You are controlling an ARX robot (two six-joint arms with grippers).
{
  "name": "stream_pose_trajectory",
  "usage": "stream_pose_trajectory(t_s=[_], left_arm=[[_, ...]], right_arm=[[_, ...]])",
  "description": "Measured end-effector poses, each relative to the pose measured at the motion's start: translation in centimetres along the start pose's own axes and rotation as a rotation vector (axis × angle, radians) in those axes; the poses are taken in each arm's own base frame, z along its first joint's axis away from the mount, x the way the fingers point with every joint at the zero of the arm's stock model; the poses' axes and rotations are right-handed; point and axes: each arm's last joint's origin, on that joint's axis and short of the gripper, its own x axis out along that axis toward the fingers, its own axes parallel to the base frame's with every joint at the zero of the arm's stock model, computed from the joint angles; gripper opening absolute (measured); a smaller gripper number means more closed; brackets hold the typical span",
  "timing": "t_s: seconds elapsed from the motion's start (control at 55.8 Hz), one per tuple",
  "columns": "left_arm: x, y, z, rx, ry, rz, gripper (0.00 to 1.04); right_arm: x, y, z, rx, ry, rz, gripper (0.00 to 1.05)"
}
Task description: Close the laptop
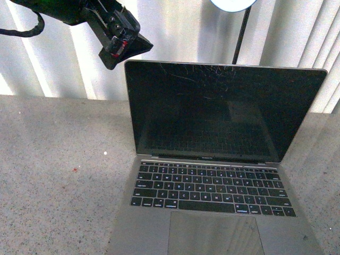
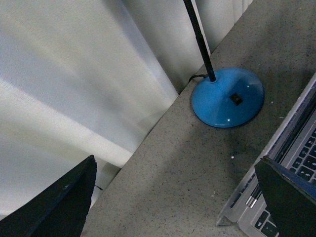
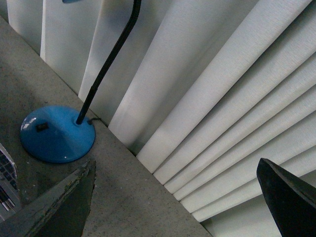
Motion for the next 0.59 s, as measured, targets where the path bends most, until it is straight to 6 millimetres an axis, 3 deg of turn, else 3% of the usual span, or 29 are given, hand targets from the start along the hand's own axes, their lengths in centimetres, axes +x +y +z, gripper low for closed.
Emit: stream_pose_trajectory(t_s=[0.197, 0.269, 0.592], left_arm=[[1.4, 0.5, 0.4, 0.047, 0.002, 0.007, 0.98], [1.8, 0.8, 0.5, 0.070, 0.005, 0.017, 0.96], [3.0, 0.8, -0.1, 0.119, 0.008, -0.024, 0.40]], right_arm=[[1.6, -0.7, -0.1, -0.058, 0.020, -0.002, 0.97], [2.1, -0.8, -0.1, -0.067, 0.026, -0.006, 0.87], [3.7, -0.5, -0.4, -0.061, 0.030, 0.045, 0.30]])
